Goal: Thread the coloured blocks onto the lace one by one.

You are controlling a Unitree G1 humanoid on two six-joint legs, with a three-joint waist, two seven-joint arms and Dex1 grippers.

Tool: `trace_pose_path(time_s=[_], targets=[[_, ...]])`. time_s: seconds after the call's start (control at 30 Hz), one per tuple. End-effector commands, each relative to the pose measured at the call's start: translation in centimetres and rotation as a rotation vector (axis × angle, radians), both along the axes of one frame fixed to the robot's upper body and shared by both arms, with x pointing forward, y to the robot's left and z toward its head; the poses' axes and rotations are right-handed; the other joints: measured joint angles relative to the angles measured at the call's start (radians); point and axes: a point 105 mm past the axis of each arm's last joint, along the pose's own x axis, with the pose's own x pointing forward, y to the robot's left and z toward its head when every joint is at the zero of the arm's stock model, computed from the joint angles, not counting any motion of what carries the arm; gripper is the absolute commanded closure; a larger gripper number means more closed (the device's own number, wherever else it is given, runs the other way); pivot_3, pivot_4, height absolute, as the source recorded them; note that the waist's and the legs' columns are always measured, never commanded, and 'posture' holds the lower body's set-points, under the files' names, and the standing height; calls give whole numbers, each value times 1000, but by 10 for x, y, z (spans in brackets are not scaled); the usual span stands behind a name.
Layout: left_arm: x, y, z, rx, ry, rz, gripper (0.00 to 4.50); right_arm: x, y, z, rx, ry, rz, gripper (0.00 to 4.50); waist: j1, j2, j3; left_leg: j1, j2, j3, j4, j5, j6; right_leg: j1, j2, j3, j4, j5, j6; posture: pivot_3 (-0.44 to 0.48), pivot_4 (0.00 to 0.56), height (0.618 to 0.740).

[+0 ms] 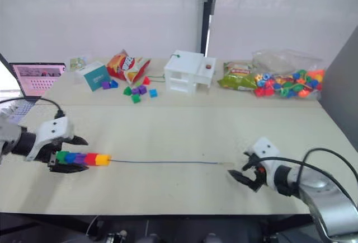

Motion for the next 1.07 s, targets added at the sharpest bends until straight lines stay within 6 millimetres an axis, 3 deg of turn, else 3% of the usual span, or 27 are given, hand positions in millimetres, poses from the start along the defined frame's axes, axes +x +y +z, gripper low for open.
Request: trace_pose_path(time_s=[0.03, 0.17, 0.27, 0.4, 0.5, 0.57, 1.07], targets=[[-13, 24, 20, -154, -122, 208, 0, -5, -26, 9, 47, -70, -121, 20, 0, -3, 1, -1, 0, 0, 0, 0, 0, 0, 0, 0, 1, 0, 0, 0, 150, 740], [-40, 60, -8, -143, -146, 348, 0, -16, -47, 4, 76, -96, -222, 20, 4, -3, 1, 3, 0, -1, -1, 1, -3, 3, -2, 0, 0, 1, 0, 0, 150, 740], [-57, 83, -27, -201, -132, 444, 0, -27, -62, -3, 97, -100, -274, 20, 13, -3, 2, 18, -1, -1, -9, 1, -3, 15, -12, -1, -6, 1, -1, 0, 150, 740], [-68, 89, -58, -197, -91, 485, 0, -47, -78, -24, 95, -31, -286, 20, 25, -3, 1, 24, -1, 0, -14, 1, -4, 18, -17, -2, -15, 0, -1, 0, 150, 740], [-69, 90, -72, -196, -87, 506, 0, -51, -83, -29, 101, -24, -292, 20, 22, -4, 1, 24, 0, 0, -15, 1, -4, 18, -17, -2, -18, 0, -1, 0, 150, 740], [-69, 89, -76, -206, -88, 509, 0, -50, -84, -32, 102, -24, -295, 20, 19, -4, 1, 23, 0, 0, -16, -3, -11, 18, -18, 0, -18, 0, -2, 0, 150, 740], [-61, 79, -71, -246, -112, 500, 0, -49, -83, -38, 108, -24, -284, 20, 19, -4, 0, 23, 0, 0, -19, -3, -12, 16, -20, 0, -19, 0, -2, 0, 150, 740]])
